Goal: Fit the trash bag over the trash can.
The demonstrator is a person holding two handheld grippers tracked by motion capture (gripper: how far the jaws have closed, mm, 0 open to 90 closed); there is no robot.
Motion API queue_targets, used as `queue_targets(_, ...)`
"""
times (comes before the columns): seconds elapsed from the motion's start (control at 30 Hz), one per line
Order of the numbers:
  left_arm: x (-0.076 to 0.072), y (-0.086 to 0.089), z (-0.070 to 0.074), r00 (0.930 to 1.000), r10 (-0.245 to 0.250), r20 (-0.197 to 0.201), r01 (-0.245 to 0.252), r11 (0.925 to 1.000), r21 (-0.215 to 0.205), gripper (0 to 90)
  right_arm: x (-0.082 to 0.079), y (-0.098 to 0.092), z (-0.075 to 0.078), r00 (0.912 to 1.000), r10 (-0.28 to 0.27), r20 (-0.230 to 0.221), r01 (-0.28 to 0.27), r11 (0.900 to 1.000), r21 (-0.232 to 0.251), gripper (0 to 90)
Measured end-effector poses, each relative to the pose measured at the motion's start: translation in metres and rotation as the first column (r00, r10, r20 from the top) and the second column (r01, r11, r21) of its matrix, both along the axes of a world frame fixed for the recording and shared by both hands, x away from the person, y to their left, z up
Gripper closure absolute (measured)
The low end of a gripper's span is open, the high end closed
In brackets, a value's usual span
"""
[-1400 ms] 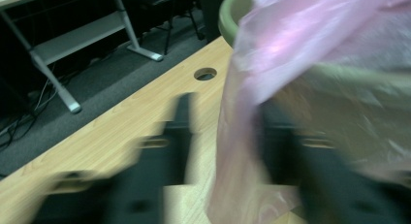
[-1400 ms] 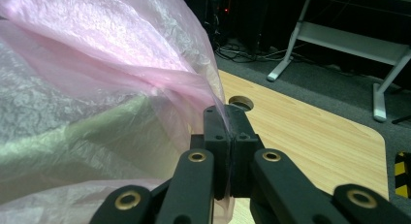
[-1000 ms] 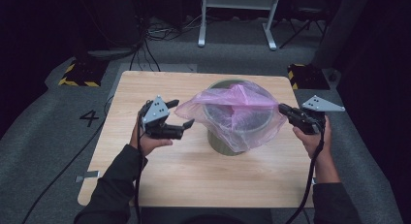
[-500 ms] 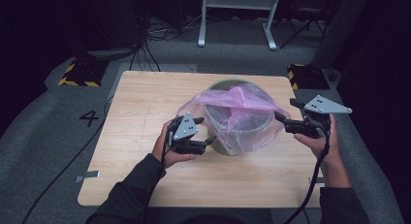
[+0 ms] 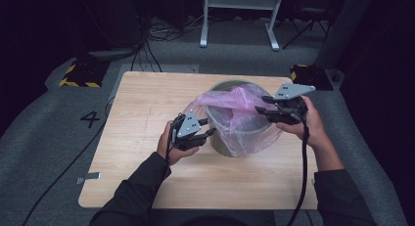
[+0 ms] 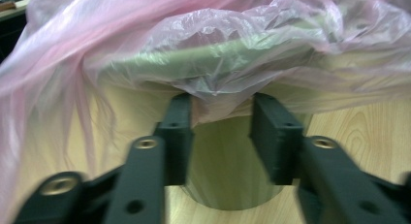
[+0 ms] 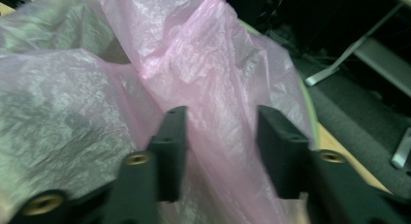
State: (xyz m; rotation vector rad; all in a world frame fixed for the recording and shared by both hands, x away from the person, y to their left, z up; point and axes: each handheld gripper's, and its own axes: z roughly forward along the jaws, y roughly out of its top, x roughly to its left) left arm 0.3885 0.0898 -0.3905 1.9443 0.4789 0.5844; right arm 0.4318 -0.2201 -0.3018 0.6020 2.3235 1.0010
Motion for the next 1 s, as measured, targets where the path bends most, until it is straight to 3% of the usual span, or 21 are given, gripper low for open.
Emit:
queue_targets(0.13, 0.002, 0.003, 0.001, 0.9999, 0.000, 0.013, 0.000, 1.0000, 0.004, 86.1, 0.010, 0.006, -0.002, 0.9996, -0.015, -0.025, 0.014, 1.000, -0.016, 82.8)
queue_targets(0.2, 0.001, 0.004, 0.001, 0.9997, -0.007, 0.022, 0.007, 0.9999, 0.016, 89.8, 0.013, 0.006, -0.002, 0.9991, -0.031, -0.030, 0.031, 1.000, -0.007, 89.2)
queue_targets(0.33, -0.001, 0.004, 0.002, 0.9991, -0.024, 0.034, 0.022, 0.9986, 0.049, 90.0, 0.017, -0.003, 0.000, 0.9969, -0.076, -0.024, 0.077, 0.996, 0.045, 90.0)
queue_targets(0.47, -0.002, 0.004, 0.001, 0.9985, -0.049, 0.026, 0.047, 0.9962, 0.073, 90.0, 0.028, -0.015, 0.000, 0.9922, -0.112, -0.055, 0.117, 0.988, 0.099, 89.5)
queue_targets(0.63, -0.006, 0.005, -0.001, 0.9969, -0.073, 0.031, 0.068, 0.9896, 0.127, 90.0, 0.045, -0.027, 0.000, 0.9743, -0.211, -0.078, 0.219, 0.969, 0.115, 87.7)
queue_targets(0.8, -0.008, 0.016, -0.003, 0.9969, -0.077, 0.019, 0.073, 0.9863, 0.148, 90.0, 0.056, -0.036, 0.001, 0.9580, -0.279, -0.068, 0.284, 0.954, 0.098, 89.7)
queue_targets(0.93, -0.012, 0.023, -0.005, 0.9959, -0.089, 0.017, 0.085, 0.9790, 0.185, 90.0, 0.069, -0.036, -0.003, 0.9554, -0.290, -0.055, 0.292, 0.956, 0.031, 90.0)
queue_targets(1.0, -0.015, 0.027, -0.006, 0.9949, -0.101, 0.008, 0.097, 0.9749, 0.200, 90.0, 0.075, -0.035, -0.005, 0.9551, -0.289, -0.064, 0.292, 0.956, 0.031, 90.0)
